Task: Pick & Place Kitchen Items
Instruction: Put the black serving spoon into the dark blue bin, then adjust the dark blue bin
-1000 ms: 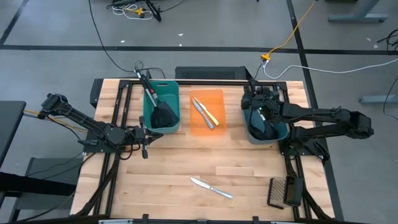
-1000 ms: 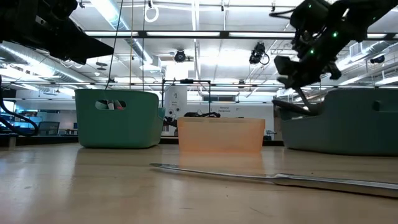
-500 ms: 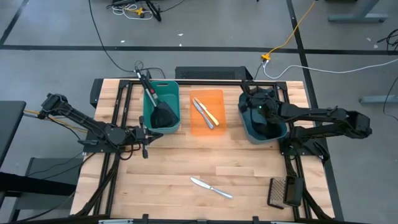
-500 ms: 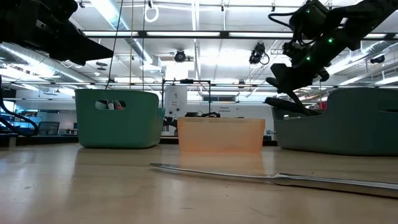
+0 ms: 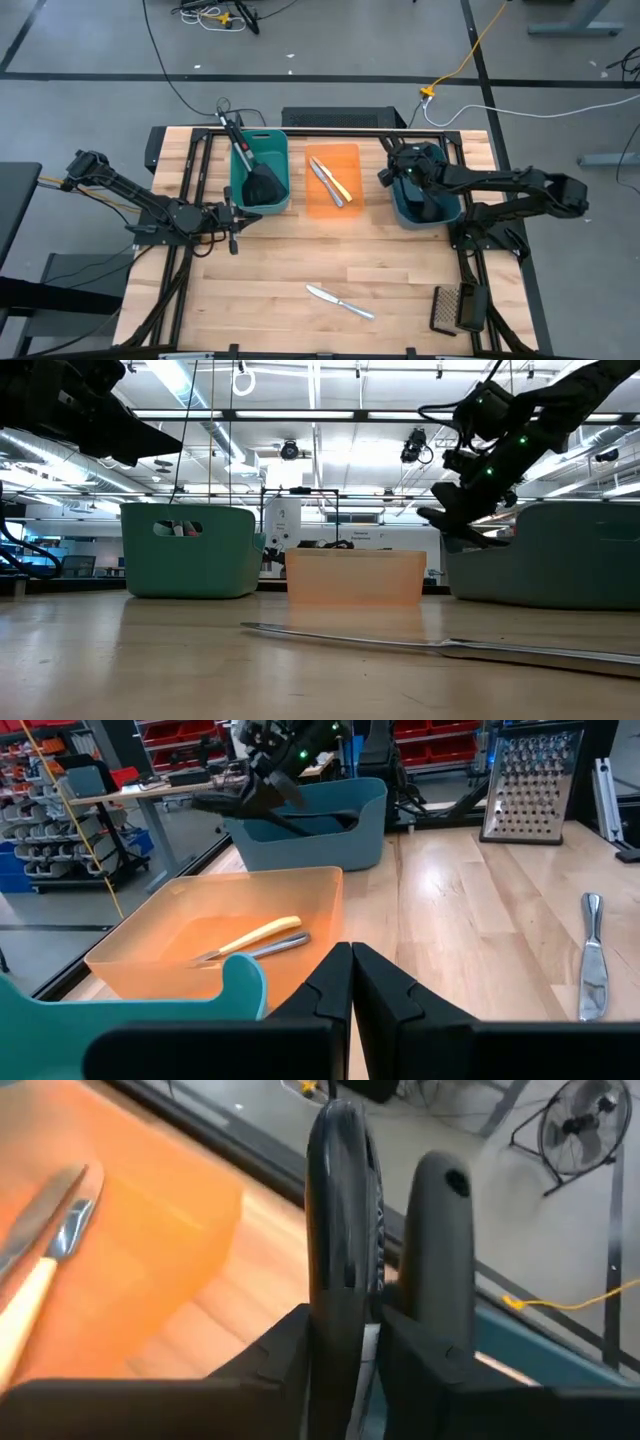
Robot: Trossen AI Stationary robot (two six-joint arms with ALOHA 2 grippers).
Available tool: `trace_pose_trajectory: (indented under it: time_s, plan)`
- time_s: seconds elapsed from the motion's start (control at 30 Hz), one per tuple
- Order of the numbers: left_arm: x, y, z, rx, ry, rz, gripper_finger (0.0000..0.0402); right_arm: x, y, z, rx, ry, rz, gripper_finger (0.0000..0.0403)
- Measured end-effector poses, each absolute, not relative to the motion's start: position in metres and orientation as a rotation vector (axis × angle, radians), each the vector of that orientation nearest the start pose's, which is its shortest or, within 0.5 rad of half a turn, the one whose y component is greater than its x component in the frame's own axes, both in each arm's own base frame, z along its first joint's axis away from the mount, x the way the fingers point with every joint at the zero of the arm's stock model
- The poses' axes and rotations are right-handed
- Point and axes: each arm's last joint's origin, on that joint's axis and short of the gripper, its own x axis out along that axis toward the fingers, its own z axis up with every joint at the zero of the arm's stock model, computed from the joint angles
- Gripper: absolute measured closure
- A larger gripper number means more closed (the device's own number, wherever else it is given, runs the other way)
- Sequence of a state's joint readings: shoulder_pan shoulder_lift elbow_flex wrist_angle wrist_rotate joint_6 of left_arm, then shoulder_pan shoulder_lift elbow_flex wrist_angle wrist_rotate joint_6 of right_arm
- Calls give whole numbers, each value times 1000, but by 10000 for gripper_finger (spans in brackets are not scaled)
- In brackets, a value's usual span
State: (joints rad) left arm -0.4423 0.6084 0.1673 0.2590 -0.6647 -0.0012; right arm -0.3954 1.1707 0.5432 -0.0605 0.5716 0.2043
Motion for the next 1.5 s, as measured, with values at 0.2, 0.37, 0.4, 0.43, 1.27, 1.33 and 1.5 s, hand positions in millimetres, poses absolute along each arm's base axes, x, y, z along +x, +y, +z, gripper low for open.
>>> trace_pose_trajectory:
  time_s: [0.2,0.37,0.4,0.43,1.27,1.33,1.5]
  plan:
    - [134,-44,188,93,155,219,386,197,-99,198,140,575,-1014,185]
    - [134,-44,188,92,155,219,386,203,-97,215,140,529,-958,172]
    - [134,-44,188,92,155,219,386,205,-96,222,131,522,-942,173]
    - [134,-44,188,93,155,219,386,208,-94,231,117,517,-917,175]
    - [134,-44,188,92,155,219,386,193,10,288,23,1144,-264,175]
    - [134,-44,188,91,155,219,386,191,11,277,-2,1197,-263,167]
    - [134,-44,187,93,159,219,386,187,13,260,31,1305,-264,161]
